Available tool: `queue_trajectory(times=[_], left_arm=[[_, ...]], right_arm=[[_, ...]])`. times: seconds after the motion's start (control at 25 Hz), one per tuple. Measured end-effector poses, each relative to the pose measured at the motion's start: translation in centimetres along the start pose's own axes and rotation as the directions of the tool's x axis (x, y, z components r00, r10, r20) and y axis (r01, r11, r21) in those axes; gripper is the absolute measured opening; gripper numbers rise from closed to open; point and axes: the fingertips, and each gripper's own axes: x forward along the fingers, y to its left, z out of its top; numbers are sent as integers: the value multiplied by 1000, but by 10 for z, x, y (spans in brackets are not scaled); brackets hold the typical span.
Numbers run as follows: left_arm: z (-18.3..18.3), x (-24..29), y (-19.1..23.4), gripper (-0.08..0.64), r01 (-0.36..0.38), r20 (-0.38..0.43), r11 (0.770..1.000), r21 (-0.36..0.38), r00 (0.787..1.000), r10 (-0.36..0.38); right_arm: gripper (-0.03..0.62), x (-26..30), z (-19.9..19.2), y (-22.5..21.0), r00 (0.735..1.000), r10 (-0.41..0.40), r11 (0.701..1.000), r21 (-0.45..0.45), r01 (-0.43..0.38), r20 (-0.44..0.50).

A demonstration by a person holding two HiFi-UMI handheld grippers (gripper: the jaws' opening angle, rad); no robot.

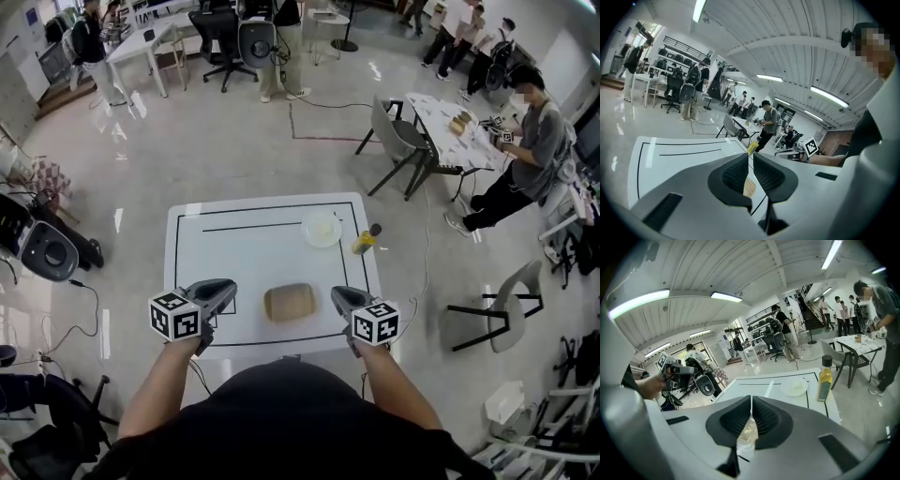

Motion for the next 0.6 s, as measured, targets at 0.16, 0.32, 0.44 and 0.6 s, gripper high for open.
queue_trajectory(times=[0.16,0.32,0.44,0.6], left_arm=[[-7,7,3,51,4,-9,1000,-11,1000,-4],[-13,16,4,51,13,-22,1000,-19,1000,-13],[-20,22,5,51,15,-34,1000,-28,999,-16],[-25,29,10,51,15,-48,999,-37,999,-16]], right_arm=[[39,8,-15,-5,999,0,1000,7,0,-38],[51,16,-35,-12,996,7,1000,29,-4,-86],[58,24,-55,-19,992,16,999,53,-10,-126],[69,33,-75,-26,986,30,997,80,-17,-163]])
